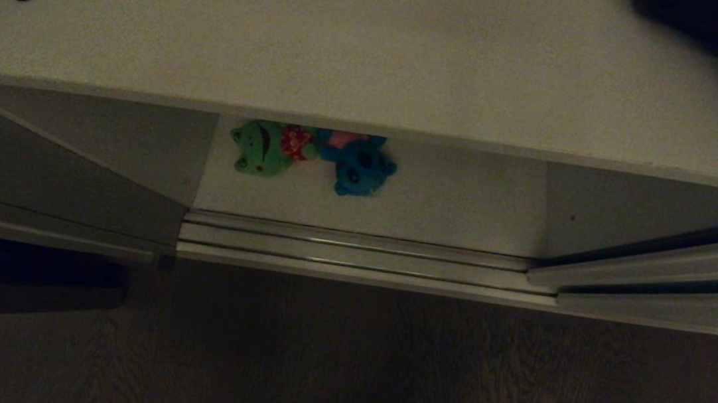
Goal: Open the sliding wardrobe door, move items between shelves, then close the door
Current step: Place the green doll on the higher shelf
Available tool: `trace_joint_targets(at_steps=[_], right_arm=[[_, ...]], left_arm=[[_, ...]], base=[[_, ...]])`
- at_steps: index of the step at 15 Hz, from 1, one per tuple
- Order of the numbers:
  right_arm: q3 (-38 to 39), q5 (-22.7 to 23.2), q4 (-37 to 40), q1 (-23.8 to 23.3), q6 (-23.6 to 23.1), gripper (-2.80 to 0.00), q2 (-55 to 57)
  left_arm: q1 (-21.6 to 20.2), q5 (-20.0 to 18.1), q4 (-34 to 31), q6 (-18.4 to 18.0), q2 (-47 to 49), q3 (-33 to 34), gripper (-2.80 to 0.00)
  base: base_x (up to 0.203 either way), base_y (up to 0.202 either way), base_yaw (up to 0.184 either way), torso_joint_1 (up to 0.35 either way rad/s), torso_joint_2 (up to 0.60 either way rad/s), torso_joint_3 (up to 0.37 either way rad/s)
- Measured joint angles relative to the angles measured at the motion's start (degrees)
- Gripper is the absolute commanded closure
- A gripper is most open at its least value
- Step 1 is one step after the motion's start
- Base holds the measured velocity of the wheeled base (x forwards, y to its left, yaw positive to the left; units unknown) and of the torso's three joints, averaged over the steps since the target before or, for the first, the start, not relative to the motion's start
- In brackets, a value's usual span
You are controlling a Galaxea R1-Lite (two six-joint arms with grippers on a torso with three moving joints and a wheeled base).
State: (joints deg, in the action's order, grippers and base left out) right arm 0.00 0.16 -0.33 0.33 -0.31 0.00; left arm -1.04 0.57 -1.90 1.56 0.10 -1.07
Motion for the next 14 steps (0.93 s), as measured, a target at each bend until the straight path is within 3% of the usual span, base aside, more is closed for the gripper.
trace_joint_targets(at_steps=[3, 7, 11, 14], right_arm=[[0.0, 0.0, 0.02, 0.0, 0.0, 0.0, 0.02], [0.0, 0.0, 0.02, 0.0, 0.01, 0.0, 0.02], [0.0, 0.0, 0.0, 0.0, -0.01, 0.0, 0.02], [0.0, 0.0, 0.0, 0.0, 0.0, 0.0, 0.02]], left_arm=[[0.0, -0.43, -6.5, -1.11, 0.11, -3.54, 0.0], [-0.01, -6.3, -20.79, -1.58, 8.37, -17.01, 0.0], [-0.01, -9.1, -19.68, -2.08, 31.54, -24.67, 0.0], [-0.01, -10.54, -17.53, -5.69, 46.86, -27.88, 0.0]], base=[[0.0, 0.0, 0.0, 0.0, 0.0, 0.0], [0.0, 0.0, 0.0, 0.0, 0.0, 0.0], [0.0, 0.0, 0.0, 0.0, 0.0, 0.0], [0.0, 0.0, 0.0, 0.0, 0.0, 0.0]])
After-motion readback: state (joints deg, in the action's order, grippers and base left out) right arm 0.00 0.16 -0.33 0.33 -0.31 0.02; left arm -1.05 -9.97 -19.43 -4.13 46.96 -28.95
